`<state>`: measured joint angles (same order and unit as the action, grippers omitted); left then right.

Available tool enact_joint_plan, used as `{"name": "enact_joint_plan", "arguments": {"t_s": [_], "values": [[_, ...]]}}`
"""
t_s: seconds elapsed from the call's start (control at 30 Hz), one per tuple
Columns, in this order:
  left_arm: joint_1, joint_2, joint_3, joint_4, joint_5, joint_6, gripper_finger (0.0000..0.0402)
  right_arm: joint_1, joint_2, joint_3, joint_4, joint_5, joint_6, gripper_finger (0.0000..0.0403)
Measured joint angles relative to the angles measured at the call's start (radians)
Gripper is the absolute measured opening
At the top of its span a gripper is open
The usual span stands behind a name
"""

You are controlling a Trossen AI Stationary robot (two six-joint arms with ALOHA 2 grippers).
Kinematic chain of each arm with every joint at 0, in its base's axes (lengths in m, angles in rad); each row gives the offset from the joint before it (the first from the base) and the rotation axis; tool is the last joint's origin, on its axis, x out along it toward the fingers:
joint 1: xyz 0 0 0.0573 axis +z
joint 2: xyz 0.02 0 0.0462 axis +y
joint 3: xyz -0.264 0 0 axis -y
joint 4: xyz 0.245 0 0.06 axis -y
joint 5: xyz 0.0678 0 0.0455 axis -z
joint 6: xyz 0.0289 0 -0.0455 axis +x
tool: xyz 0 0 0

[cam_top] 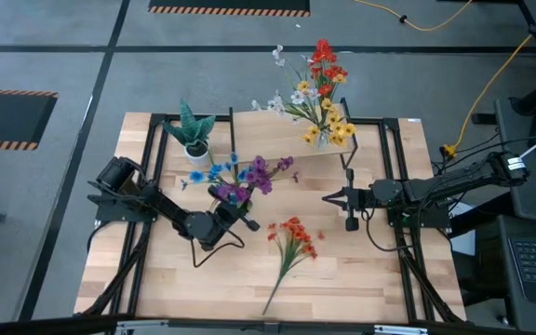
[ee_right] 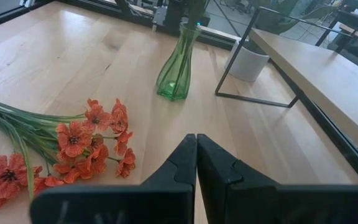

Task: Pick and place flowers into a vace then onto a shelf
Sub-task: Put the purple flowers into the green transparent vase

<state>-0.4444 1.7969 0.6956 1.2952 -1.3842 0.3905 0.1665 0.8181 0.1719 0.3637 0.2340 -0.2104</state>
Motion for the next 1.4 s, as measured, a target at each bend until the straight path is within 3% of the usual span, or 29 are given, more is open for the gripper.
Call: {"name": "enact_joint_plan", "arguments": {"t_s": [0.23,0.63,0.93,1.13,1.4], "values": [[-0.001,0.0,0.0,-0.15,-0.021,-0.134,0.002,0.0,0.0,0.0,0.0,0.0,0.0,0.0016],[-0.002,0.0,0.0,-0.171,-0.021,-0.146,0.004,0.0,0.0,0.0,0.0,0.0,0.0,0.0016],[-0.028,0.0,0.0,-0.171,-0.026,-0.145,0.0086,0.0,0.0,0.0,0.0,0.0,0.0,0.0016],[-0.084,0.0,0.0,-0.172,-0.163,-0.143,0.0124,0.0,0.0,0.0,0.0,0.0,0.0,0.0016],[-0.136,0.0,0.0,-0.175,-0.182,-0.142,0.0153,0.0,0.0,0.0,0.0,0.0,0.0,0.0016]]}}
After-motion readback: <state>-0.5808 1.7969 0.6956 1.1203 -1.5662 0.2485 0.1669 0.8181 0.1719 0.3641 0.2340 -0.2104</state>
